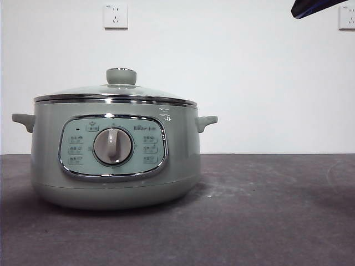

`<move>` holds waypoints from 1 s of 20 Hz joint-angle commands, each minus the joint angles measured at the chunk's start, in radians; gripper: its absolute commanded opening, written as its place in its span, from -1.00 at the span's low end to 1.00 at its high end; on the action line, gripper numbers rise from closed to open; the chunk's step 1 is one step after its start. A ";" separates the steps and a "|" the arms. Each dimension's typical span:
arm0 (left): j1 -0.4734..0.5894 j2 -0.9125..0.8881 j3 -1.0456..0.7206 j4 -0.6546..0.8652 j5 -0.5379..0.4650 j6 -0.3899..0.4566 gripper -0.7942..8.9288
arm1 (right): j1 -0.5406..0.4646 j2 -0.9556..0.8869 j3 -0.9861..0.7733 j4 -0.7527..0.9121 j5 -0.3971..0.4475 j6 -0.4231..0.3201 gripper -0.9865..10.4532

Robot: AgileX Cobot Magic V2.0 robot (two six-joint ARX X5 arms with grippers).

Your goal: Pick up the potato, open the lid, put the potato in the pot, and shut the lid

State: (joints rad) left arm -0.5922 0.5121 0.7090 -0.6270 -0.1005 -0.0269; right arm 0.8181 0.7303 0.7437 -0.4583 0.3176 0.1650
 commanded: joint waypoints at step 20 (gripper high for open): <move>0.585 -0.396 -0.567 0.442 0.199 0.064 -0.84 | 0.000 -0.005 -0.008 0.002 0.002 0.006 -0.78</move>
State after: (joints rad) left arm -0.0109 0.1200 0.1482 -0.1986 0.0933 0.0261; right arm 0.8177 0.7280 0.7437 -0.4629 0.3176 0.1650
